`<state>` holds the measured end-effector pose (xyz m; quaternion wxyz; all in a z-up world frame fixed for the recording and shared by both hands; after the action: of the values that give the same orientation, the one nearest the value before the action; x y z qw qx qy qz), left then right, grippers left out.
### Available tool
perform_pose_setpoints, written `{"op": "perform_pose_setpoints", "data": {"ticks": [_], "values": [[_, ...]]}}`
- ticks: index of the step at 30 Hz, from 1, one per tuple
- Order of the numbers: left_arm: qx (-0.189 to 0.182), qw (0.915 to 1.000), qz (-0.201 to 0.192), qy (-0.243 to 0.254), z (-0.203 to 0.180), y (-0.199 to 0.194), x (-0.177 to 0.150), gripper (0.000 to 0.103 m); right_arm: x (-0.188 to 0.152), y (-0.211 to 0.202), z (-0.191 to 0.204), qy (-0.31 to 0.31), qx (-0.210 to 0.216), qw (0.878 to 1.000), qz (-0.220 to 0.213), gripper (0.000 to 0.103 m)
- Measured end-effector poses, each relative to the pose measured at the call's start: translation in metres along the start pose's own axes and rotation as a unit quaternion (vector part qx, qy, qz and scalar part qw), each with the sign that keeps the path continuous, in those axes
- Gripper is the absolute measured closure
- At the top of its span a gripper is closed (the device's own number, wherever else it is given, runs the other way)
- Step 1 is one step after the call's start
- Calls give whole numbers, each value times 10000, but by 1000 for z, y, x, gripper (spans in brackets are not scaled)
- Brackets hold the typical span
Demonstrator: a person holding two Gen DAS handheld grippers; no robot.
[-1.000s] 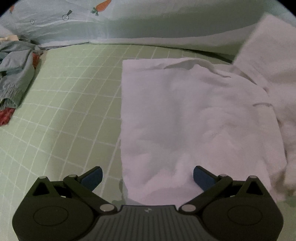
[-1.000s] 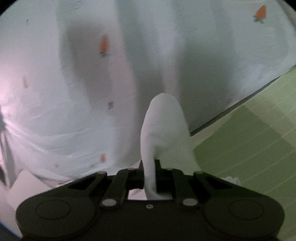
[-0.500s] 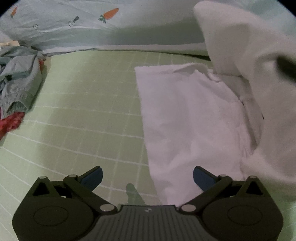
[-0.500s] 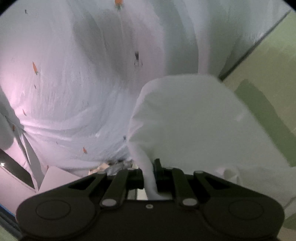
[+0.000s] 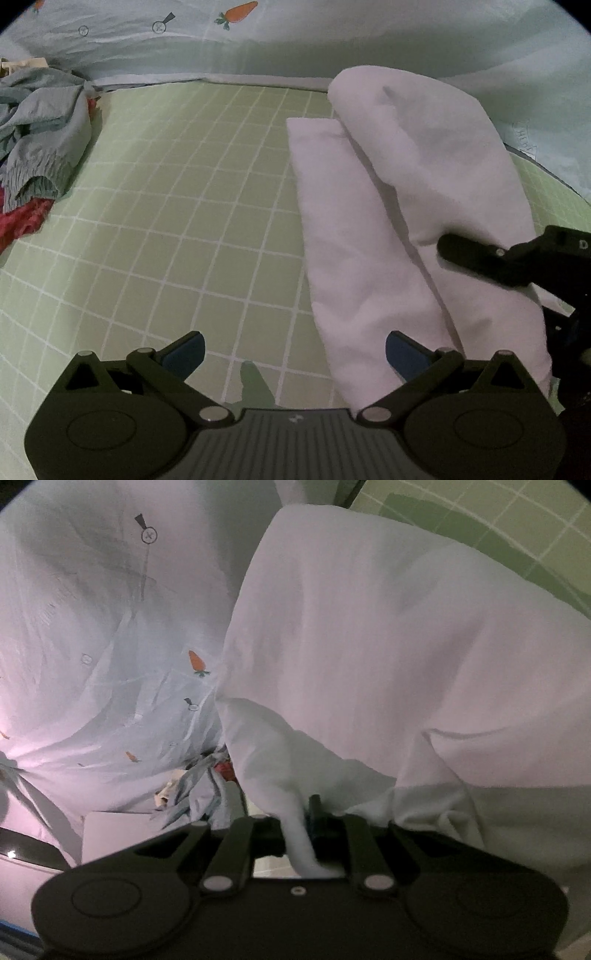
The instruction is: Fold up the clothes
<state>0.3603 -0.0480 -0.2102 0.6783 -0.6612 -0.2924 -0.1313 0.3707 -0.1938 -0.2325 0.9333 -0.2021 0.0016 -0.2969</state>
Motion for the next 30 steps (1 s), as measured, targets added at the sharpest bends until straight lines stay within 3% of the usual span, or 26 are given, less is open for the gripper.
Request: {"op": "perform_pose_setpoints", "data": {"ticks": [5, 8, 9, 10, 12, 13, 15, 19, 23, 28, 30], "values": [[-6, 10000, -17, 42, -6, 0, 0, 0, 3, 0, -1, 175, 200, 9996, 45, 90], [-5, 10000, -17, 62, -7, -1, -1, 0, 2, -4, 4, 149, 353, 9993, 39, 83], [0, 10000, -14, 60, -7, -1, -1, 0, 2, -7, 5, 139, 424, 9990, 44, 72], [9, 10000, -8, 50, -7, -1, -1, 0, 3, -9, 6, 140, 525, 9985, 61, 52], [25, 10000, 15, 15, -6, 0, 0, 0, 2, -12, 15, 259, 911, 9953, 182, 28], [28, 10000, 31, -7, -6, 1, 0, 0, 2, -13, 18, 296, 1009, 9943, 200, 32], [20, 10000, 27, -26, -5, 0, 0, 0, 5, -17, 21, 93, 638, 9979, -30, 46], [-30, 10000, -7, -92, -5, -1, 1, 0, 10, -20, 29, -740, 300, 9966, -201, 72], [-47, 9999, -20, -162, -5, 0, 2, 0, 12, -19, 29, -891, 306, 9952, -272, 78], [-62, 9998, -22, -201, -4, 1, 5, 0, 29, -35, 14, 41, 1026, 9934, -509, 78], [-126, 9995, -63, -274, -5, 0, 7, 1, 41, -36, 14, 90, 907, 9931, -744, 78]]}}
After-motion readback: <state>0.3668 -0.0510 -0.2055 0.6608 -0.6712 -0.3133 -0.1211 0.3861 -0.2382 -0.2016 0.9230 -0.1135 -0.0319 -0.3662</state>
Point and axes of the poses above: each gripper's, at about its wrist camera, not at the fingertips, and y roughly the way its jaws point, z to its left, x to its top, the point moved 6 cm from there along y, roughly the way its jaws point, and after that the axes turned 8 degrees about -z, right-handed, at the moved point
